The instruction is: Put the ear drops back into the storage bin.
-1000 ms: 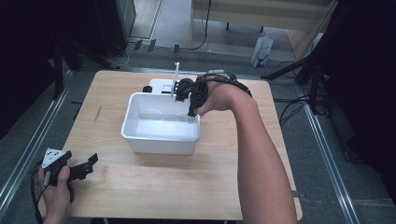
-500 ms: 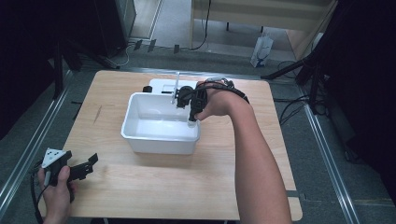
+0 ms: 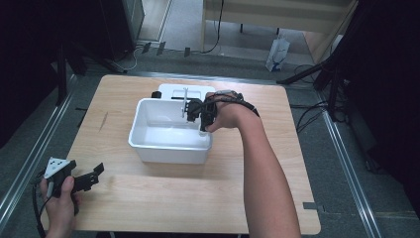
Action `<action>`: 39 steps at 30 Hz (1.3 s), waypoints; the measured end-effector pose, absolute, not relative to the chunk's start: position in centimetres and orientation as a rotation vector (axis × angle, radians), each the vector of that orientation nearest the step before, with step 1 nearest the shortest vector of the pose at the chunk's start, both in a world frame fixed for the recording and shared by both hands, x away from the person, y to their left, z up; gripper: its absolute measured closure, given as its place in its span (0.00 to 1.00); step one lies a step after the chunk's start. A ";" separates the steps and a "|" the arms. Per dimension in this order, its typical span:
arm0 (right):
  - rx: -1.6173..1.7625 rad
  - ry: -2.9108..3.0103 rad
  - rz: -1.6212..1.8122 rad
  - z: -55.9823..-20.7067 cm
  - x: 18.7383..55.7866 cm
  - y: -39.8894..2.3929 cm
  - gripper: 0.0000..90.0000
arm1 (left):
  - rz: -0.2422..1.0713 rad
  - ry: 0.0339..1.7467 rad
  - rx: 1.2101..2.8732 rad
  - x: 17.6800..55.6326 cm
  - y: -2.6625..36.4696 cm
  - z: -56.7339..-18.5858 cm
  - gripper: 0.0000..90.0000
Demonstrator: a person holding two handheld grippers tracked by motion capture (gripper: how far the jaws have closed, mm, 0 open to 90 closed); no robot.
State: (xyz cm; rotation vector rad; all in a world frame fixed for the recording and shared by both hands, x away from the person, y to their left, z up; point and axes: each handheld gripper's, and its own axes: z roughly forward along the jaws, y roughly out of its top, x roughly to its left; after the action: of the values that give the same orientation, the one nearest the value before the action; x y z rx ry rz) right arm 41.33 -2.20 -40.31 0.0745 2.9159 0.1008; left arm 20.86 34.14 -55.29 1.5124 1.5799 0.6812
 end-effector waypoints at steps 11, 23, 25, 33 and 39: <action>0.090 2.971 0.051 -42.2 41.9 -2.0 0.80 | 0.679 1.578 1.511 20.9 34.2 -55.3 0.00; 0.122 2.982 -0.007 -43.4 42.5 -1.4 0.80 | 0.674 1.576 1.514 20.9 34.2 -55.3 0.00; 0.115 2.982 -0.028 -43.6 42.5 -1.2 0.80 | 0.672 1.577 1.512 20.9 34.1 -55.3 0.00; 0.100 2.969 -0.069 -44.1 42.6 -0.7 0.80 | 0.669 1.578 1.512 20.9 34.1 -55.3 0.00; 0.108 2.965 -0.058 -44.1 42.7 -0.8 0.78 | 0.668 1.577 1.514 20.9 34.2 -55.3 0.00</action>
State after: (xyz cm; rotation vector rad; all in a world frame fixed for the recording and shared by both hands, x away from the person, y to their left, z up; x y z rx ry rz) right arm 42.75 -0.76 -44.06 0.1082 2.9650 -0.0582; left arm 20.90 34.16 -55.30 1.5139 1.5770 0.6677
